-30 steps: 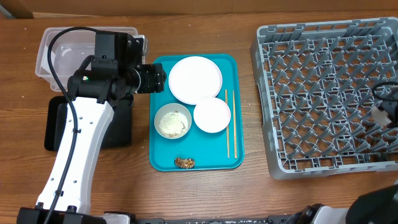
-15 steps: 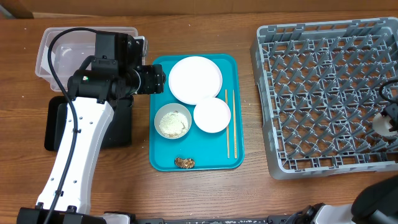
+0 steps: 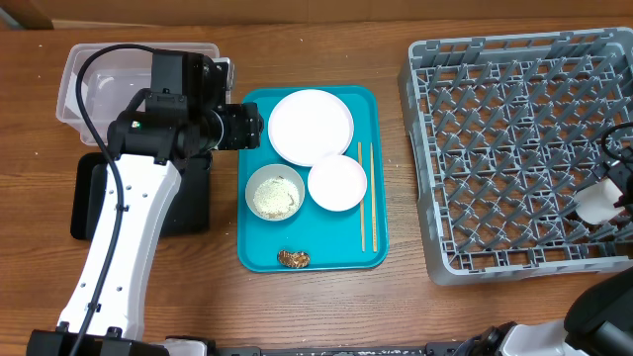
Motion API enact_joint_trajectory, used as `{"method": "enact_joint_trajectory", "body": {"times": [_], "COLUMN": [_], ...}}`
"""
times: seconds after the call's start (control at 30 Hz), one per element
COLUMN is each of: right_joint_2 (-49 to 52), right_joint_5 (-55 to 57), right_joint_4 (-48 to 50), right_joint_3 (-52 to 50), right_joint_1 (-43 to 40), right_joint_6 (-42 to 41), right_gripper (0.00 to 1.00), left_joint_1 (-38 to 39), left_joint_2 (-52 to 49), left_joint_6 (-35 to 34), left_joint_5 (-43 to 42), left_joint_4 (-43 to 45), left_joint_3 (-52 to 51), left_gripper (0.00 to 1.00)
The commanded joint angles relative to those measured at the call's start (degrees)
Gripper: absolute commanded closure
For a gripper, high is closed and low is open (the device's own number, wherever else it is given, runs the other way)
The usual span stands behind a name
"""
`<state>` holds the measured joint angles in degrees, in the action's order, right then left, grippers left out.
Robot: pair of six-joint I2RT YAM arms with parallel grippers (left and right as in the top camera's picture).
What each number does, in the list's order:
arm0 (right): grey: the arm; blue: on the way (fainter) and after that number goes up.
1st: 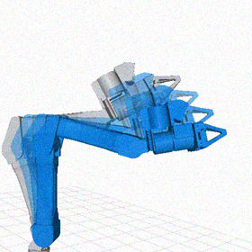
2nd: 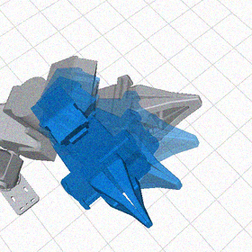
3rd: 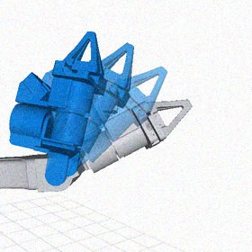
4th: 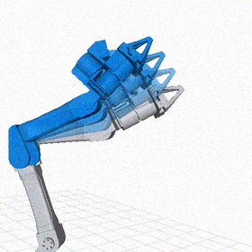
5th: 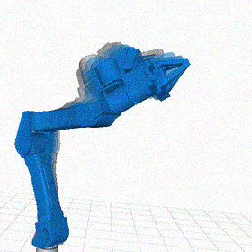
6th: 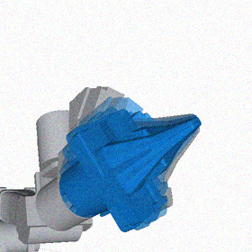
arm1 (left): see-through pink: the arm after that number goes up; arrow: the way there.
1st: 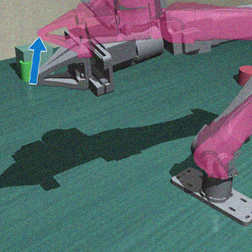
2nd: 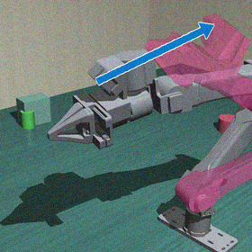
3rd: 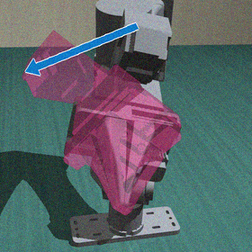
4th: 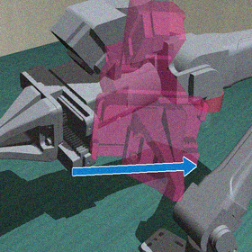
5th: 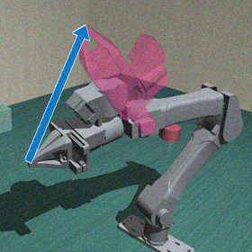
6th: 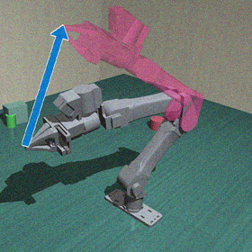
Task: Sort waste into correct bins and load items into the dishwasher
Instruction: 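Carry the cup right and place it in the dish rack, then reach right gripper to the small pink bowl and grasp its rim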
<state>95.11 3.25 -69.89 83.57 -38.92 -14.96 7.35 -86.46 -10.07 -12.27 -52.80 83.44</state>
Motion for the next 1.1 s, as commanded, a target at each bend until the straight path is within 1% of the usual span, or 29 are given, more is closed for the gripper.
{"method": "enact_joint_trajectory", "body": {"times": [0.0,0.13,0.3,0.4,0.53,0.63,0.8,0.87,1.0,1.07], "right_joint_2": [0.02,0.0,-1.36,-3.52,-6.49,-6.34,-4.52,-3.37,0.5,2.64], "right_joint_5": [-1.99,-10.71,-30.42,-34.97,-34.86,-34.58,-28.7,-25.79,-21.07,-20.98], "right_joint_4": [0.39,1.44,1.86,1.9,3.45,4.07,5.49,6.29,7.37,7.89], "right_joint_3": [-0.04,0.02,1.73,3.26,4.04,3.85,2.62,1.99,1.95,1.95], "right_joint_1": [0.07,0.09,2.64,7.1,17.9,27.36,41.05,46.27,53.35,55.54], "right_joint_6": [-0.09,1.51,11.06,14.4,16.13,18.27,18.08,17.25,11.65,11.08], "right_gripper": [0.12,0.12,0.12,0.13,0.13,0.13,0.14,0.18,0.19,0.19], "left_joint_1": [-0.22,-0.22,-0.22,-0.22,-0.22,-0.22,-0.26,-0.26,-0.26,-0.26], "left_joint_2": [0.61,0.61,0.59,0.59,0.59,0.59,0.59,0.59,0.59,0.59], "left_joint_6": [1.31,1.29,1.31,1.29,1.29,1.27,1.27,1.27,1.27,1.27], "left_joint_5": [0.46,0.48,1.46,2.8,3.85,3.93,3.96,3.96,3.93,3.93], "left_joint_4": [-0.13,-0.33,-1.16,-1.46,-1.99,-2.43,-2.67,-2.69,-2.67,-2.67], "left_joint_3": [1.27,1.27,1.27,1.27,1.25,1.25,1.25,1.25,1.25,1.25], "left_gripper": [0.24,0.22,0.16,0.13,0.12,0.11,0.11,0.11,0.11,0.11]}}
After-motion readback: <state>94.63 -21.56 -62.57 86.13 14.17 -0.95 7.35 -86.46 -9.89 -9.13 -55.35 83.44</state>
